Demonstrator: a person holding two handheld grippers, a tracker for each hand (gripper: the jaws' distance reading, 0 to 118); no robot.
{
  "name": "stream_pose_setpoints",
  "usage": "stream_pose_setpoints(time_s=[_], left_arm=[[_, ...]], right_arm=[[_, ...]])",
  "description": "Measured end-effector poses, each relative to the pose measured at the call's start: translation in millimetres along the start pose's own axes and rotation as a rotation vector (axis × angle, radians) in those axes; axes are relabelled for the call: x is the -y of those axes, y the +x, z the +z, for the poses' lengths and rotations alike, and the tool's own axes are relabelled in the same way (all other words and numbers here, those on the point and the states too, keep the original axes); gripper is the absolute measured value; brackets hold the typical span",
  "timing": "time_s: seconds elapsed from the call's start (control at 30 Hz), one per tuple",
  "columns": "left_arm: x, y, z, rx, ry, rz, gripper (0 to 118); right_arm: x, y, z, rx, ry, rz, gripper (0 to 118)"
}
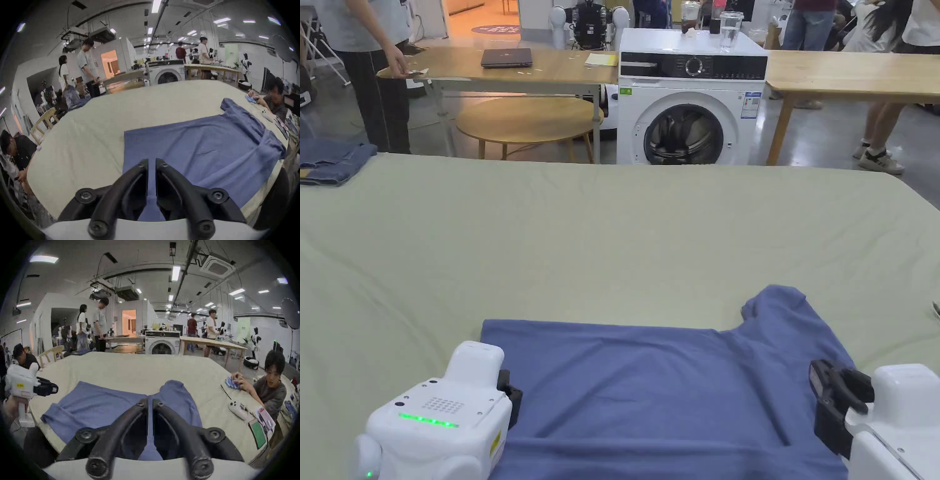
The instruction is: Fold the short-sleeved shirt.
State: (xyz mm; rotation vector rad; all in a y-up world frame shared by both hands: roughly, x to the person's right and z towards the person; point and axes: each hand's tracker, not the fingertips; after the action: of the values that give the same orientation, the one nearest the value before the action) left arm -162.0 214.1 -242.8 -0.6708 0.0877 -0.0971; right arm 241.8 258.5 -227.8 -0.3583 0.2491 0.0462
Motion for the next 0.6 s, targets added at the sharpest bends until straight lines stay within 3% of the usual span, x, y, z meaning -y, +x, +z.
stream_pose_setpoints(time_s=[0.1, 0.13, 0.17, 0.2, 0.23, 0.47, 0.53, 0.6], left_arm=[[-16, -20, -43, -0.033, -0.026, 0.023, 6], [-21, -26, -58, -0.057, -0.025, 0.028, 17], [-27, -34, -76, -0.077, -0.031, 0.024, 45], [-35, -38, -91, -0.086, -0.058, 0.017, 97], [-42, -44, -110, -0.088, -0.095, 0.020, 116], [-65, -56, -212, -0.126, -0.201, 0.065, 118], [-67, -53, -224, -0.100, -0.226, 0.066, 110], [-68, -47, -221, -0.035, -0.259, 0.095, 91]], right_arm=[[3, 5, -15, 0.009, -0.030, 0.004, 5], [2, 7, -20, 0.012, -0.040, 0.005, 5], [3, 11, -26, 0.013, -0.054, 0.004, 5], [3, 14, -30, 0.018, -0.062, 0.001, 5], [4, 18, -36, 0.024, -0.072, 0.000, 5], [4, 60, -89, 0.126, -0.174, -0.020, 5], [1, 76, -111, 0.140, -0.205, -0.044, 5], [-4, 94, -145, 0.169, -0.277, -0.046, 5]])
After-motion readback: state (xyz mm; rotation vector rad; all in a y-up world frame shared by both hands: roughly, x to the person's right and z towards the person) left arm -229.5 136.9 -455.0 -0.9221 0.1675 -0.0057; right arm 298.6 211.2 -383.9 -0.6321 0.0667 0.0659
